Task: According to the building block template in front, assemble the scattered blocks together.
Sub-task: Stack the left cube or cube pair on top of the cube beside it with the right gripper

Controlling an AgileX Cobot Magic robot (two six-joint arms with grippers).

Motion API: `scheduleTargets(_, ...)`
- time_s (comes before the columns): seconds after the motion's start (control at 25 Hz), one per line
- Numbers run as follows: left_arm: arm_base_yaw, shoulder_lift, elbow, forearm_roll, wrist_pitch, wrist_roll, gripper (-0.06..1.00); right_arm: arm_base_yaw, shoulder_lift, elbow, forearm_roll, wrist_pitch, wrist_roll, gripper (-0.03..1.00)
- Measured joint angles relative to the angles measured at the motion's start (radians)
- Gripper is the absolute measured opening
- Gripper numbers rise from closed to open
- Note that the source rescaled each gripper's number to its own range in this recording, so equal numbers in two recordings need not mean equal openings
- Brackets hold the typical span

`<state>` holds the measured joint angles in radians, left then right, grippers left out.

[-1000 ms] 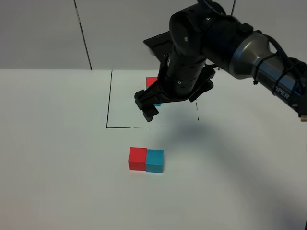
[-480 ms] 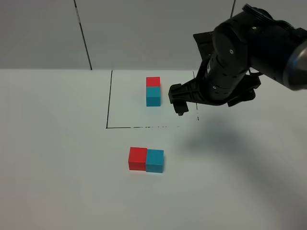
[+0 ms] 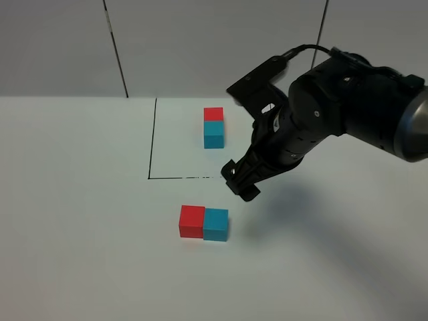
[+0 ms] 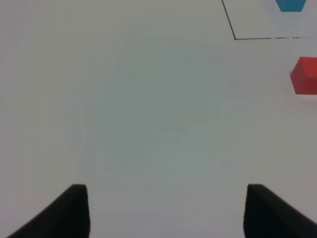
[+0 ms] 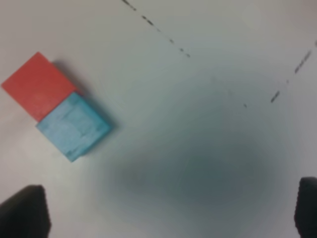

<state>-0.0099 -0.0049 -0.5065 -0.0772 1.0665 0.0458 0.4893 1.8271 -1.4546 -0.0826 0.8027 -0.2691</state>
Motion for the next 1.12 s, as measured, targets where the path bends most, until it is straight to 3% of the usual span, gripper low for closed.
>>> scheduleTargets(0.2, 0.000, 0.000, 0.000, 0.001, 0.000, 0.000, 0.40, 0.041, 0.131, -0.146, 0.000, 0.138, -0.286, 1.00)
scheduleTargets(0.4, 0.000, 0.000, 0.000, 0.001, 0.000, 0.000, 0.40, 0.063, 0.315, -0.404, -0.001, 0.309, -0.439, 1.00)
scheduleTargets(0.64, 0.000, 0.000, 0.000, 0.001, 0.000, 0.000, 0.40, 0.087, 0.516, -0.623, 0.027, 0.400, -0.506, 1.00)
scheduleTargets(1.12, 0.000, 0.000, 0.000, 0.001, 0.000, 0.000, 0.40, 0.096, 0.618, -0.653, 0.130, 0.415, -0.502, 0.98)
